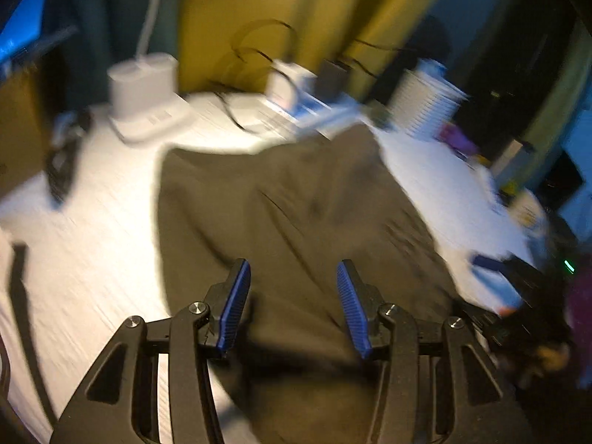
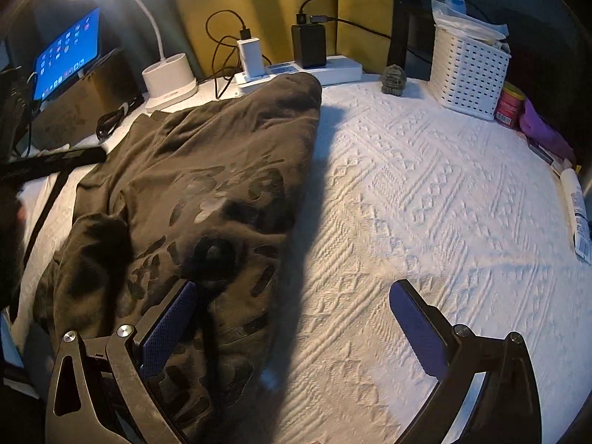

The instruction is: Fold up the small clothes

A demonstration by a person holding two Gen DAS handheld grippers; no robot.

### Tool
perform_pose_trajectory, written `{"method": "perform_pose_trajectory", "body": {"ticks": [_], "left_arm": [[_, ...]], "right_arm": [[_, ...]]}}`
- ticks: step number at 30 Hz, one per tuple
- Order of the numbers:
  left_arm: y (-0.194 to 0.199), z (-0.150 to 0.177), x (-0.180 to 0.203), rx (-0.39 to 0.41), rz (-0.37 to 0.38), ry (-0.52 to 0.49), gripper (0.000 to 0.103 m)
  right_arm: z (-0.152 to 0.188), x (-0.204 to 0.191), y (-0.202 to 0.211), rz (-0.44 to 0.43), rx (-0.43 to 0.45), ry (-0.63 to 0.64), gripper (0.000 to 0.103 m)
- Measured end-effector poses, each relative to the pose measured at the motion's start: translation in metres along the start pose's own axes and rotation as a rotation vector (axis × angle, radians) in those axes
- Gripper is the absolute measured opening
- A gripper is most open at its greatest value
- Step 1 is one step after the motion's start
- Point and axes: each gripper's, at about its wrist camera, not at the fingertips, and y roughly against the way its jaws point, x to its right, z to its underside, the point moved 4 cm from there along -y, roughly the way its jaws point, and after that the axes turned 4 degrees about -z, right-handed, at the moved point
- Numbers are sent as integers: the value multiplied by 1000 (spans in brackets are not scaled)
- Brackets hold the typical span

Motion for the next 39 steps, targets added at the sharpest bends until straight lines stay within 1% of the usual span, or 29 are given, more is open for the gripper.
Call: {"method": "perform_pose_trajectory", "body": {"ticks": [3,4,5,7,8,9,10,12,13,14,15,16,17,19,23,27,29,31,34,36,37,38,39], "left_arm": [[12,21,22,-23,91,-30,49],[15,26,27,-22,117,-33,53],[19,31,34,-22,147,-36,64],[25,39,45,-9,199,-60,77],[23,43,50,-8,194,-83,77],[19,48,55,-20,171,-109,77],[14,51,58,-32,165,-123,77],[6,61,63,-66,173,-133,77],[3,66,67,-66,172,-149,71],[4,71,68,-62,161,-171,58],[3,74,69,-65,139,-191,51],[2,77,67,-71,119,-195,32],[3,78,63,-74,109,-181,17],[13,81,57,-67,105,-145,12],[33,94,52,-62,74,-105,11],[30,114,36,-77,42,-40,11],[33,116,31,-70,47,2,12],[39,115,31,-65,55,30,13],[48,112,33,-60,58,34,15],[52,111,33,-49,49,25,16],[53,110,32,-43,43,24,21],[52,109,31,-39,38,27,26],[49,110,30,-40,33,30,26]], "right_arm": [[2,0,3,10,1,-8,103],[2,1,5,15,3,-12,103],[3,2,7,20,6,-16,103],[6,3,11,30,6,-21,103],[7,4,13,36,6,-22,103],[9,4,15,43,8,-24,103],[11,4,17,47,9,-26,103],[15,4,21,53,10,-28,103],[17,3,23,54,11,-29,103],[19,2,25,53,12,-31,103],[22,1,26,51,13,-32,103],[24,-1,28,48,14,-36,103],[26,-2,29,44,15,-39,103],[30,-4,30,40,13,-42,103],[37,-13,31,31,11,-30,103],[44,-20,26,34,-2,-13,103],[49,-22,22,40,-13,-7,103],[55,-25,21,25,-17,-5,103],[60,-31,27,-6,9,2,103],[65,-37,29,-33,6,5,95],[68,-41,27,-45,-3,10,90],[70,-43,29,-29,9,24,83],[72,-47,30,-30,16,35,79]]}}
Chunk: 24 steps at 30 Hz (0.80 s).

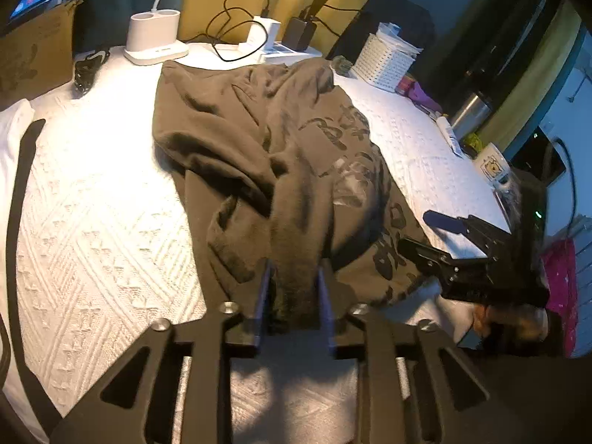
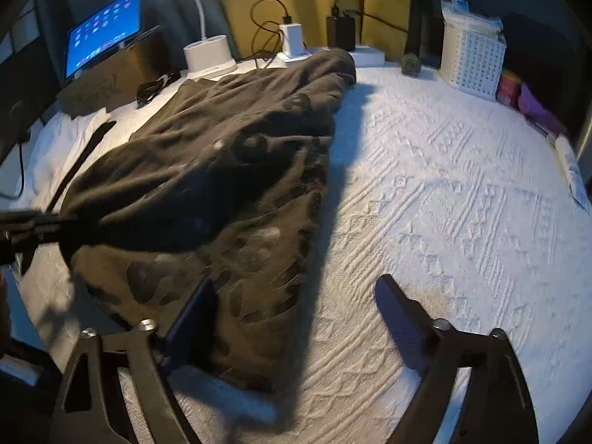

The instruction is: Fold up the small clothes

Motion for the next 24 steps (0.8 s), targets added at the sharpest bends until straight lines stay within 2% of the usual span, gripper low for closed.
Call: {"method": "perform_pose_trajectory", "body": {"ticks": [2,3,7,14,18,19,21,22,23,24], "left_arm": [[-5,3,-3,6,-14,-3,26],[-7,6,-4,7,-32,-6,26],[-5,13,-7,23,-67,-24,21],[12,11,-5,32,-88,-49,21],[26,2,-5,66,-103,-77,22],[29,-1,-4,73,-104,-81,25],[33,-7,-4,92,-107,-81,36],[34,-10,-3,100,-106,-79,43],[34,-12,-3,105,-104,-78,46],[33,-15,-4,105,-107,-79,46]], "right_arm": [[2,-8,3,-17,19,17,48],[3,-12,3,-27,19,21,46],[11,-30,5,-4,26,73,45],[19,-34,11,8,20,60,44],[18,-27,14,26,1,31,45],[18,-25,15,37,-3,28,47],[15,-19,16,49,-12,15,60],[14,-14,17,57,-8,4,74],[13,-11,19,63,-3,-6,85],[11,-7,20,70,6,-16,85]]}}
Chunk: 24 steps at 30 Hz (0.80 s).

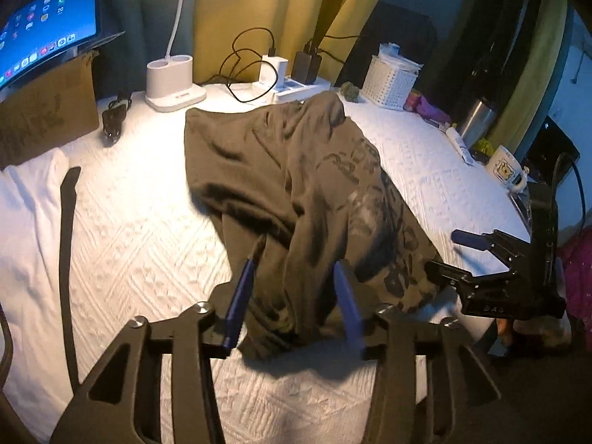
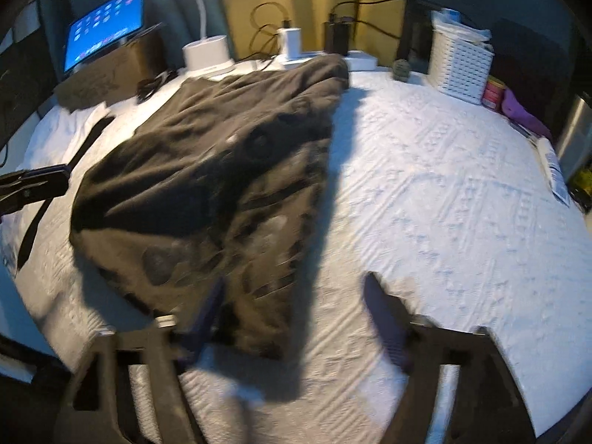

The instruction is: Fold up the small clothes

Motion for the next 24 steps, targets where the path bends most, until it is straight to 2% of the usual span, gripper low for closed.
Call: {"method": "perform_pose_trajectory", "body": {"ticks": [6,17,24], "left_arm": [[-19,-19,3,-18,-13,-2,46],[-54,-73,-1,16,-33,-49,46],[-91,-111,-13,39,-37,-79,46]], "right_arm": [[-11,25,0,21,7,-31,85],[-47,54,-18,26,12,-54,85],[-76,65,-36,26,13,-57,85]]}}
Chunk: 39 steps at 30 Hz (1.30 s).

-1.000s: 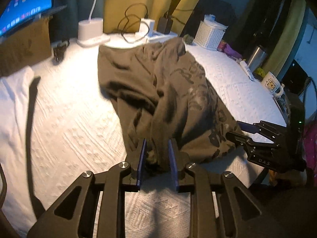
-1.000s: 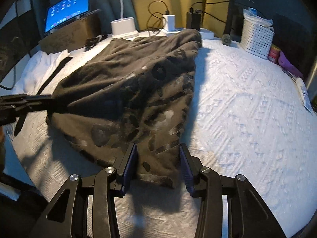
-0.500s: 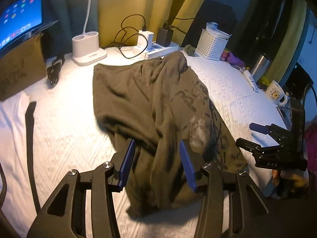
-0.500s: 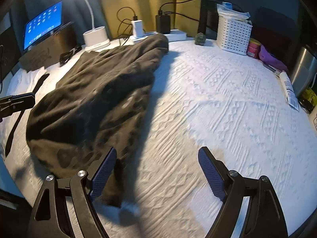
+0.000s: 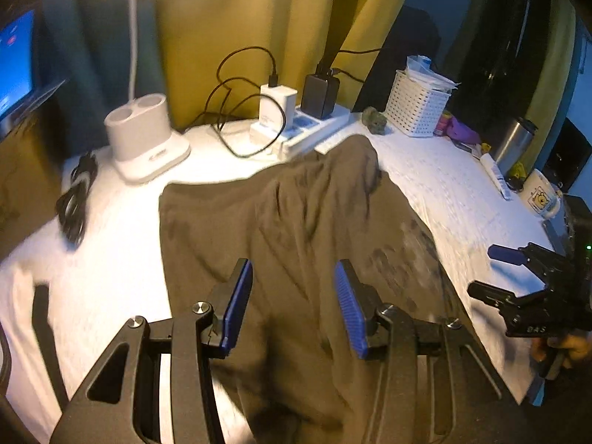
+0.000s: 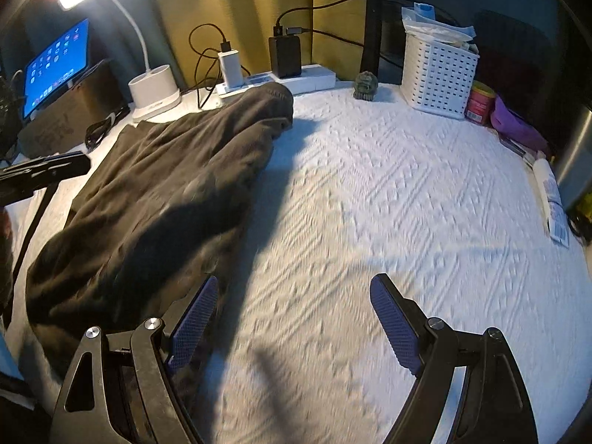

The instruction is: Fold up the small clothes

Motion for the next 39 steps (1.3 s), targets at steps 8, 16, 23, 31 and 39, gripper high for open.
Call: {"method": "perform_pose_trajectory", "body": {"ticks": [8,16,23,31,39], "left_arm": [[-55,-24,-11,-27,9,-7,45],[-83,-25,-9,-70,40,-58,7],[-39,-39,-29,40,14,-26,7],[-45,-33,-59,14,24,37,7],[-38,-23,-73,7,83,120,7]], "right_arm": [[-23,0,-18,-9,-7,18,85],[-45,8,-32,0,-4,18,85],[-61,15,-52,-45,7,9,85],[-111,8,-71,-161,59,-25,85],[-148,-6,-133,-320,-53,-144,40]]}}
